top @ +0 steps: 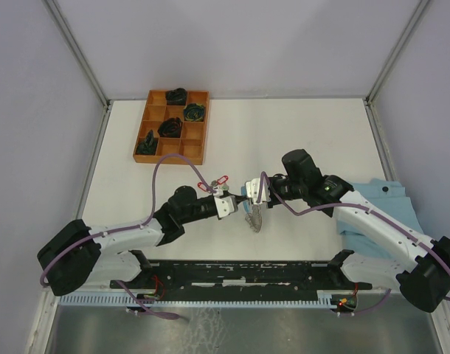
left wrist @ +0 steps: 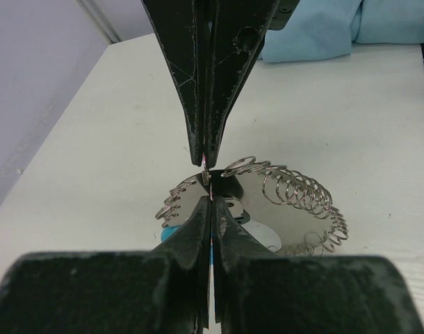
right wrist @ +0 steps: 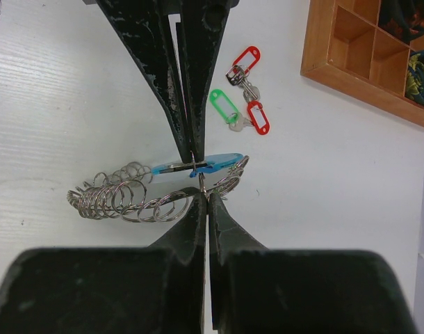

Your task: Put the keys on the keyring

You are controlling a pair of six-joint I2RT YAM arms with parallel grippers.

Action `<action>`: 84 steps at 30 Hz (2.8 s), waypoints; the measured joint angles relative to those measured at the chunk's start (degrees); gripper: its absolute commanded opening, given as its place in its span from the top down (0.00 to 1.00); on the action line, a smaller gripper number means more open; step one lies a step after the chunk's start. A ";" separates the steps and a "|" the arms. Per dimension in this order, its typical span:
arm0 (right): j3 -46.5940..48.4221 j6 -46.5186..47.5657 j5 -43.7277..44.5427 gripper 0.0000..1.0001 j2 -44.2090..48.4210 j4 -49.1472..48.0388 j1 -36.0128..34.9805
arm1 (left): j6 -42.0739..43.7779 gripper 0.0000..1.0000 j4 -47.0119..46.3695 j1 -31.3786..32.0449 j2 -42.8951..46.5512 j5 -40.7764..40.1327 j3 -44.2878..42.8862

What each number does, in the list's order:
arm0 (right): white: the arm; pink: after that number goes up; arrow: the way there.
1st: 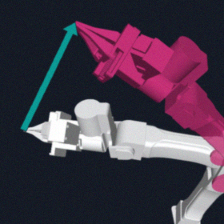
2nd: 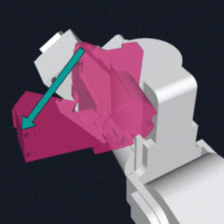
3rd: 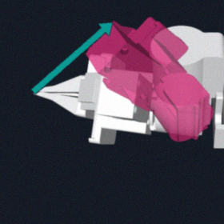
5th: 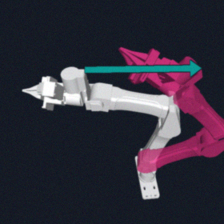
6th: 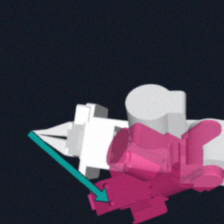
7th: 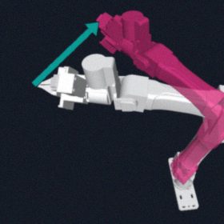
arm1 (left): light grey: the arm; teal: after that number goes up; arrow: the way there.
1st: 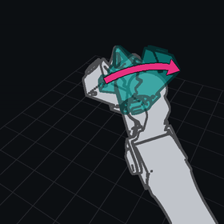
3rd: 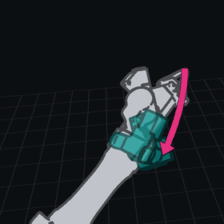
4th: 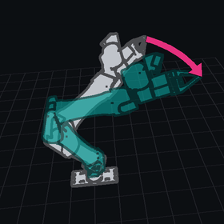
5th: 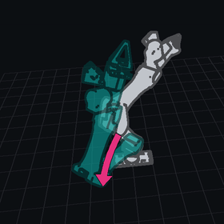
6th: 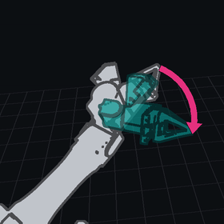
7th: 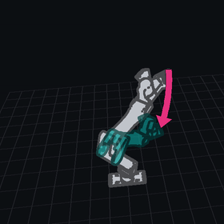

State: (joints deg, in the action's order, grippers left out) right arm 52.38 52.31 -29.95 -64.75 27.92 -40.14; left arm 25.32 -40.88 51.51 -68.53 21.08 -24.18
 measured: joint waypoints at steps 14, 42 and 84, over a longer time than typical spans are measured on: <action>0.00 0.00 0.00 0.99 0.00 -0.02 0.00 | -0.13 0.97 -0.37 0.00 -0.48 -0.07 -0.22; 0.00 -0.02 0.09 0.99 0.07 -0.02 0.00 | -0.13 0.97 0.11 0.00 -0.20 -1.31 -0.22; 0.00 -0.61 0.44 0.99 0.11 0.00 -0.07 | -0.13 0.97 0.02 0.00 0.02 0.22 -0.22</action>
State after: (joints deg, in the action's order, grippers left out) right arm 52.38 51.70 -29.52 -64.64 27.92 -40.21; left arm 25.19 -40.86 51.51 -68.51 21.30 -24.40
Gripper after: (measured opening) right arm 0.015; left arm 0.034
